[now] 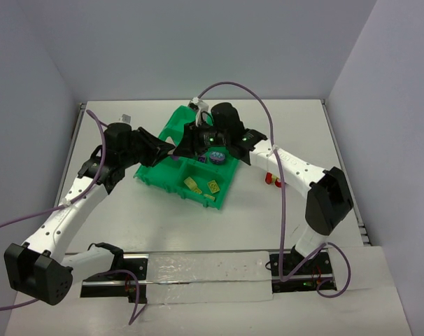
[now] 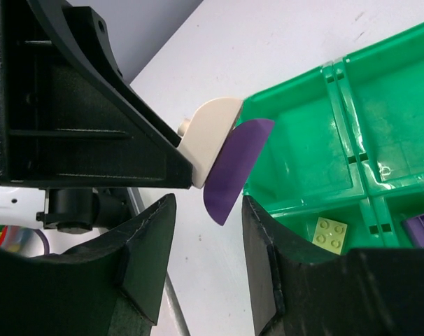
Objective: Sort the legos into containers by color
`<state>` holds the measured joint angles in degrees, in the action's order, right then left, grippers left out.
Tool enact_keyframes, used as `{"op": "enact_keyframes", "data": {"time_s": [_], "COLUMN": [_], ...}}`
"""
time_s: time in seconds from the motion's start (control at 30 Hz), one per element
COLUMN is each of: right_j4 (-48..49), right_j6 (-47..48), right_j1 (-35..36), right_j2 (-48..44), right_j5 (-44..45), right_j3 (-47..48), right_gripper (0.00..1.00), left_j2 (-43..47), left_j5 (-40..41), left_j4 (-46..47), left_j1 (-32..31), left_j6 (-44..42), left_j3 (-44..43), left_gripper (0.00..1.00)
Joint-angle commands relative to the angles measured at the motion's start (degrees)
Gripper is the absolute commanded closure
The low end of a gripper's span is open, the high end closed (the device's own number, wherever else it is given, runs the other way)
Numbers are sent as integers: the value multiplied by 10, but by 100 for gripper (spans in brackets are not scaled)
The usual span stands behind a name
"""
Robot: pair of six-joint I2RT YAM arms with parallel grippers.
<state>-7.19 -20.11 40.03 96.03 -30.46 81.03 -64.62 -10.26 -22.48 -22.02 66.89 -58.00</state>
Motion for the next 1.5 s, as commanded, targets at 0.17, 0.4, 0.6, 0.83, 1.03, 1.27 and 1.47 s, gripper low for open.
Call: {"op": "enact_keyframes", "data": {"time_s": [0.17,0.4,0.6,0.83,1.03,1.27,1.47], "right_j4": [39,42,47,64,96,42,-7], "right_j6": [-10,-12,-15,-33,-83,-92,-89], "right_j1": [10,13,14,-2,-47,-83,-123], "right_j2": [26,36,33,15,-3,-34,-33], "right_j5": [-3,-4,-2,19,19,119,203], "right_j3": [14,14,8,-33,-98,-117,-129], "right_gripper": [55,62,82,100,100,100,100], "left_j2": [15,15,18,23,26,19,12], "left_j5": [7,7,15,19,20,10,1], "left_j4": [3,3,0,-4,-3,6,8], "left_j1": [1,1,1,1,1,1,1], "left_j6": [2,2,-1,-2,-3,-2,-7], "left_j3": [-23,-24,-26,-21,-22,-17,-11], "left_gripper": [100,100,100,100,100,100,100]}}
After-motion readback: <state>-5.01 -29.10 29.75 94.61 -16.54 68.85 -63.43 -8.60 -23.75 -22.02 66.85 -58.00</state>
